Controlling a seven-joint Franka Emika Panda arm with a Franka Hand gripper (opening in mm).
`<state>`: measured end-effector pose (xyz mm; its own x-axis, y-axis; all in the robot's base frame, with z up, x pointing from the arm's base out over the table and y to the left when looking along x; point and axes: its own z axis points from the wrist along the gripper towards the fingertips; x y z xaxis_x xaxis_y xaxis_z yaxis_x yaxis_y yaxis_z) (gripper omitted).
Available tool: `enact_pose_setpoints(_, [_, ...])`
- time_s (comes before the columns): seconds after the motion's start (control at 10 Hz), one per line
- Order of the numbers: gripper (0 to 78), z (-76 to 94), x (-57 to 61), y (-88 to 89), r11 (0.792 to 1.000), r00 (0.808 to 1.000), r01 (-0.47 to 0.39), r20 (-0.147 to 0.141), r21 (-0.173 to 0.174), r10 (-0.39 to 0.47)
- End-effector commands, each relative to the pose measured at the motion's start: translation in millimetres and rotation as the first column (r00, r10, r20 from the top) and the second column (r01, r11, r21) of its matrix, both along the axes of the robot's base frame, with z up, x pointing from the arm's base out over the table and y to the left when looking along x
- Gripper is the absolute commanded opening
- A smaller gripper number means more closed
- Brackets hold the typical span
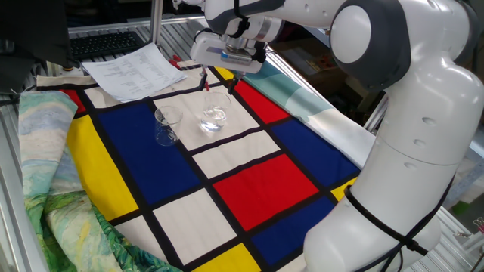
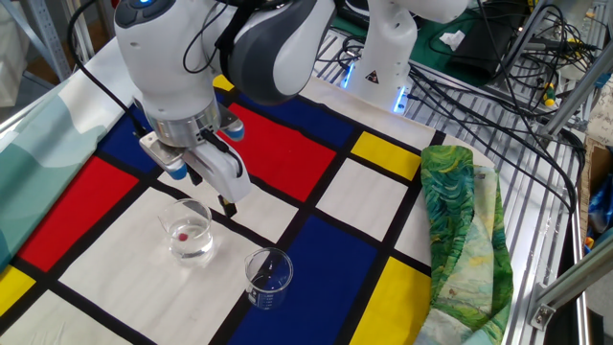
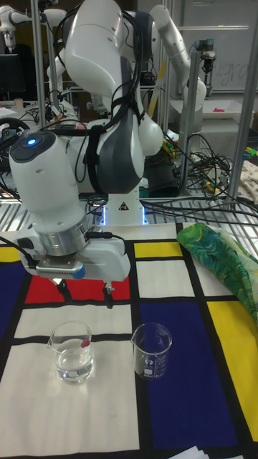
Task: Transfer liquid using a dropper
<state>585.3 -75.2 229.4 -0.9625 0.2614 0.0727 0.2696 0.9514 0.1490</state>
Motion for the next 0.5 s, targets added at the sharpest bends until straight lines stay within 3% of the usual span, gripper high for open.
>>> enact_pose_setpoints(0.1, [77.4, 27.4, 14.0, -13.0, 0.953, 0.996, -0.087, -0.032, -0.290, 0.081])
enact_pose_setpoints(0.5, [77.4, 27.9, 42.9, -10.1, 0.948, 0.993, -0.107, -0.082, -0.299, 0.087])
